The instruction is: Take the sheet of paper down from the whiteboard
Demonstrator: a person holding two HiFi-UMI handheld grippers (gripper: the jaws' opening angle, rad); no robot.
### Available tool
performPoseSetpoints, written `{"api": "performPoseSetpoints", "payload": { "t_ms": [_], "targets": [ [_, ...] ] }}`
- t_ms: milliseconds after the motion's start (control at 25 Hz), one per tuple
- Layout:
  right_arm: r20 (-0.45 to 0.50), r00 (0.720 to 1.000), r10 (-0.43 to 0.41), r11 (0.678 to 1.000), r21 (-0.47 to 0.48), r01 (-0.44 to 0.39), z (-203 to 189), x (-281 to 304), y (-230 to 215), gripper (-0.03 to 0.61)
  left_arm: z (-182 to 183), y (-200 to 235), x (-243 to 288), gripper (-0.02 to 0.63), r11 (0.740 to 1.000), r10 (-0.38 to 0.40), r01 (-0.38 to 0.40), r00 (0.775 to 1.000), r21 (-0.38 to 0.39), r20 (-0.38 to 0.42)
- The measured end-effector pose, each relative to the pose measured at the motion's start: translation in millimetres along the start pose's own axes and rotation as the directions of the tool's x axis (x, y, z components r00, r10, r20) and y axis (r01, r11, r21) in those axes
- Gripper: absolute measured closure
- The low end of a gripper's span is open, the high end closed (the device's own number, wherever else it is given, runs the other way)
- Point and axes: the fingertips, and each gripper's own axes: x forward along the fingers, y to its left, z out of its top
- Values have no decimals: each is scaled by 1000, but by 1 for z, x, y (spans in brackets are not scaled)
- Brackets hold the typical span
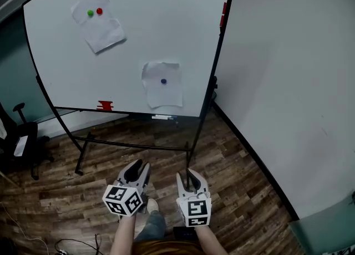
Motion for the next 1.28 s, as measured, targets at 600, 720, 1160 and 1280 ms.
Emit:
{"api": "performPoseSetpoints", "payload": {
  "t_ms": [600, 720, 1160, 1280],
  "targets": [
    [20, 999, -43, 999, -17, 43, 56, 259, -70, 457, 96, 156, 205, 491, 999, 11, -12, 999, 31, 36],
    [21, 998, -55, 998, -24, 55, 60, 302, -79, 457, 103, 182, 238, 491, 999, -3, 2, 1000, 33, 24],
    [-19, 994, -104, 994, -23, 103, 52, 362, -93, 456, 98, 218, 291, 492, 999, -51, 51, 999, 12, -15],
    [-26, 993, -112, 994, -22, 112, 52, 370, -96, 456, 96, 217, 297, 494, 998, -66, 66, 998, 7, -21]
  ]
}}
